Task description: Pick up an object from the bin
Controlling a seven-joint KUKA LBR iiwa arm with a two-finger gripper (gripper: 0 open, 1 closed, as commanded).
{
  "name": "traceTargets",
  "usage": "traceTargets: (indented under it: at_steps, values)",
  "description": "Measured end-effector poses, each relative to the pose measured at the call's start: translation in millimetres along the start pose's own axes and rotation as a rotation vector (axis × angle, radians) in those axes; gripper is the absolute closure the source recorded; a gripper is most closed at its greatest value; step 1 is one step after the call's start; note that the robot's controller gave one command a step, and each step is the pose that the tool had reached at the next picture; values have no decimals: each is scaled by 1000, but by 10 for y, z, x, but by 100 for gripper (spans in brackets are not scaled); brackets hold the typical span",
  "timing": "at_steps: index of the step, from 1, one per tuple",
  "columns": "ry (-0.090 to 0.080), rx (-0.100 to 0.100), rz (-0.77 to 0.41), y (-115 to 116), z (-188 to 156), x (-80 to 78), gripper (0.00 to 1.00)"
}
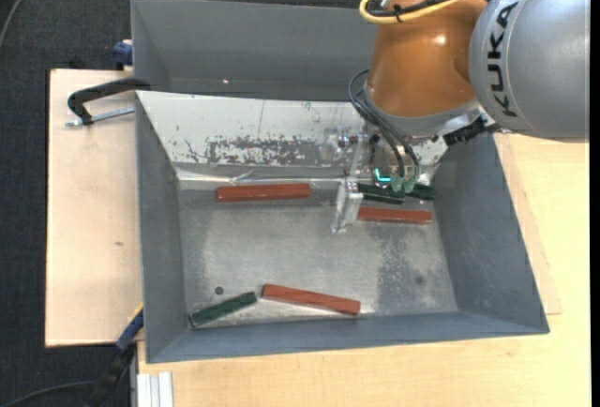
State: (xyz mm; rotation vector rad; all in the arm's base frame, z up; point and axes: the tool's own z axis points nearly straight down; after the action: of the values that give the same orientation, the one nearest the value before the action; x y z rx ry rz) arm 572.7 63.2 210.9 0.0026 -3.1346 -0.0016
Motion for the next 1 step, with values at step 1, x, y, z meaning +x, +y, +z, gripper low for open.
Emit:
traceTargets:
  at_steps: [1]
  values:
    - [-3, 0, -60, 571, 1388, -222, 0]
